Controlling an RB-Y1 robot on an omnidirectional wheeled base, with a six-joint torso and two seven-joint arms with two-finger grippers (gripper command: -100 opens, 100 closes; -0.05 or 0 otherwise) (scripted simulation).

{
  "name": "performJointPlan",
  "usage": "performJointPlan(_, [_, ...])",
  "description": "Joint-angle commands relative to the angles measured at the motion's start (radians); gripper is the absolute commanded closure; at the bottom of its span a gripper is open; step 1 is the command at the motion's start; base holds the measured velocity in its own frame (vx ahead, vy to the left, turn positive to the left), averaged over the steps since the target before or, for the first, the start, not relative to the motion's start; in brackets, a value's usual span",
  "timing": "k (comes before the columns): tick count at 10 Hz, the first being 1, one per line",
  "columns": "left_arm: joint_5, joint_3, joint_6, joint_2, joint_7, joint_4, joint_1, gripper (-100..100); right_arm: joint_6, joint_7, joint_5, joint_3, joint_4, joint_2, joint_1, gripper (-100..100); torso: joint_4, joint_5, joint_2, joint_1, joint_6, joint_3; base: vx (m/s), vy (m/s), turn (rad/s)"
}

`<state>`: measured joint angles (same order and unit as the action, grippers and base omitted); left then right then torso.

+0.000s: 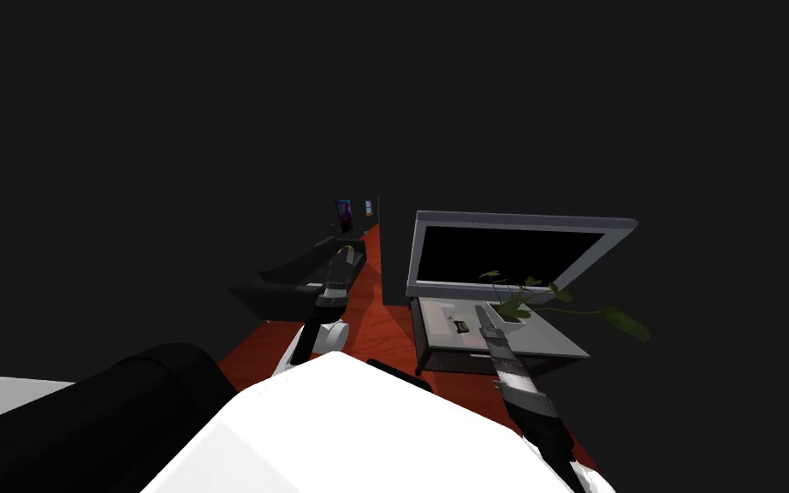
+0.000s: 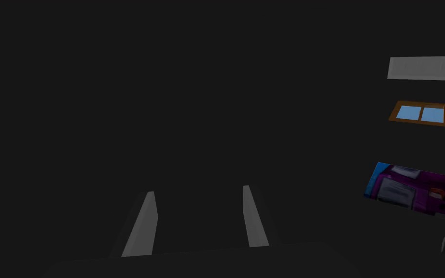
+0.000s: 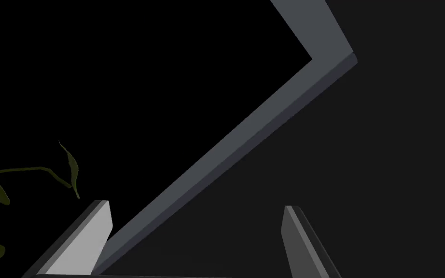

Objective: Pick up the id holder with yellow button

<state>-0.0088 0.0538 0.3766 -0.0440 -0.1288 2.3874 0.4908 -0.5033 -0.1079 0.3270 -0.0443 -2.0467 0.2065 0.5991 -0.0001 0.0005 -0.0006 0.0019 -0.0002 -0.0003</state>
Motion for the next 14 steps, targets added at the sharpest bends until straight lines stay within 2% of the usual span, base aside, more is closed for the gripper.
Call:
performJointPlan(1, [0.000,0.000,0.000,0.000,0.000,0.000,0.000,0,0.024,-0.020,0.050,-0.021,0.050,0.020,0.013,-100,0.000,0.000,0.000,0.000,0.000,0.000,0.016,0.042,0.277])
performJointPlan(2, [0.000,0.000,0.000,0.000,0.000,0.000,0.000,0,0.024,-0.020,0.052,-0.021,0.067,0.020,0.013,-100,0.000,0.000,0.000,0.000,0.000,0.000,0.007,0.026,0.095])
performJointPlan(3, [0.000,0.000,0.000,0.000,0.000,0.000,0.000,0,0.037,-0.032,0.088,-0.037,0.103,0.033,0.021,-100,0.000,0.000,0.000,0.000,0.000,0.000,0.006,0.034,0.193])
performJointPlan(4, [0.000,0.000,0.000,0.000,0.000,0.000,0.000,0,0.037,-0.032,0.088,-0.037,0.113,0.033,0.021,-100,0.000,0.000,0.001,0.000,0.000,0.000,0.005,0.023,0.106])
performJointPlan(5, [0.000,0.000,0.000,0.000,0.000,0.000,0.000,0,0.052,-0.045,0.125,-0.053,0.153,0.046,0.028,-100,0.000,0.000,0.001,-0.001,0.000,0.000,0.004,0.029,0.200])
performJointPlan(6, [0.000,0.000,0.000,0.000,0.000,0.000,0.000,0,0.052,-0.045,0.125,-0.053,0.161,0.046,0.028,-100,0.000,0.000,0.001,0.000,0.000,0.000,0.006,0.020,0.100])
performJointPlan(7, [0.000,0.000,0.000,0.000,0.000,0.000,0.000,0,0.068,-0.058,0.162,-0.069,0.196,0.058,0.033,-100,0.000,0.000,0.001,-0.001,0.001,0.000,0.006,0.027,0.205])
performJointPlan(8, [0.000,0.000,0.000,0.000,0.000,0.000,0.000,0,0.068,-0.058,0.162,-0.069,0.210,0.058,0.033,-100,0.000,0.000,0.001,-0.001,0.000,0.001,0.004,0.018,0.117])
performJointPlan(9, [0.000,0.000,0.000,0.000,0.000,0.000,0.000,0,0.085,-0.071,0.200,-0.085,0.241,0.070,0.037,-100,0.000,0.000,0.001,-0.001,0.001,0.001,-0.016,0.010,0.146])
performJointPlan(10, [0.000,0.000,0.000,0.000,0.000,0.000,0.000,0,0.085,-0.071,0.200,-0.085,0.257,0.070,0.037,-100,0.000,0.000,0.002,-0.002,0.000,0.001,-0.016,0.004,0.106])
performJointPlan(12, [0.000,0.000,0.000,0.000,0.000,0.000,0.000,0,0.122,-0.097,0.270,-0.116,0.334,0.092,0.041,-100,0.001,0.000,0.002,-0.002,0.000,0.001,-0.008,0.024,0.256])
performJointPlan(14, [0.000,0.000,0.000,0.000,0.000,0.000,0.000,0,0.122,-0.097,0.277,-0.116,0.361,0.092,0.041,-100,0.000,0.000,0.000,-0.001,0.001,0.000,0.039,0.025,0.110])
